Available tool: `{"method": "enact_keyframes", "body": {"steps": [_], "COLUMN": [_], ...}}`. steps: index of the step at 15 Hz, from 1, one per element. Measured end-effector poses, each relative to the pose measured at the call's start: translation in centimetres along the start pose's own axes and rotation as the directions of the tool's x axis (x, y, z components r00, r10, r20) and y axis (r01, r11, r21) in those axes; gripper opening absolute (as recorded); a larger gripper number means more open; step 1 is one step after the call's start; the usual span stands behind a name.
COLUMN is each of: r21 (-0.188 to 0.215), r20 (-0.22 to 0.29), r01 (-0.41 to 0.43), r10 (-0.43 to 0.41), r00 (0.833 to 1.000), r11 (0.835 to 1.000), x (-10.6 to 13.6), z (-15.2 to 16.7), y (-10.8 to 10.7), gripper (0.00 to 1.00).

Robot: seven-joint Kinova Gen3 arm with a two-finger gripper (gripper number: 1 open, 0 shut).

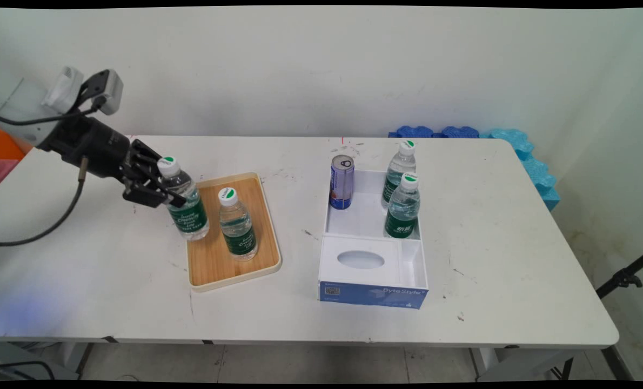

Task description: Place the picked object on the tray

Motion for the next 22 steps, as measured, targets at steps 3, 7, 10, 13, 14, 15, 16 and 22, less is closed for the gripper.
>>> {"method": "enact_keyframes", "body": {"steps": [3, 7, 10, 13, 14, 15, 16, 22], "r21": [-0.007, -0.011, -0.012, -0.013, -0.014, -0.014, -0.014, -0.017], "r20": [0.0, 0.0, -0.005, -0.013, -0.015, -0.016, -0.017, -0.026], "r01": [0.0, 0.004, 0.005, 0.004, 0.002, 0.0, -0.002, -0.02], "r10": [0.0, -0.004, -0.005, -0.004, -0.002, 0.0, 0.002, 0.019], "r00": [1.0, 1.0, 1.0, 1.0, 1.0, 1.0, 1.0, 0.999], "r11": [1.0, 1.0, 1.0, 1.0, 1.0, 1.0, 1.0, 1.0], "x": [-0.4, -1.0, -1.4, -1.7, -1.9, -2.0, -2.2, -2.7], "z": [1.0, 2.3, 3.1, 3.9, 4.2, 4.4, 4.7, 5.5], "y": [0.5, 0.8, 1.0, 1.1, 1.2, 1.2, 1.2, 1.3], "gripper": [0.0, 0.0, 0.0, 0.0, 0.0, 0.0, 0.0, 1.0]}}
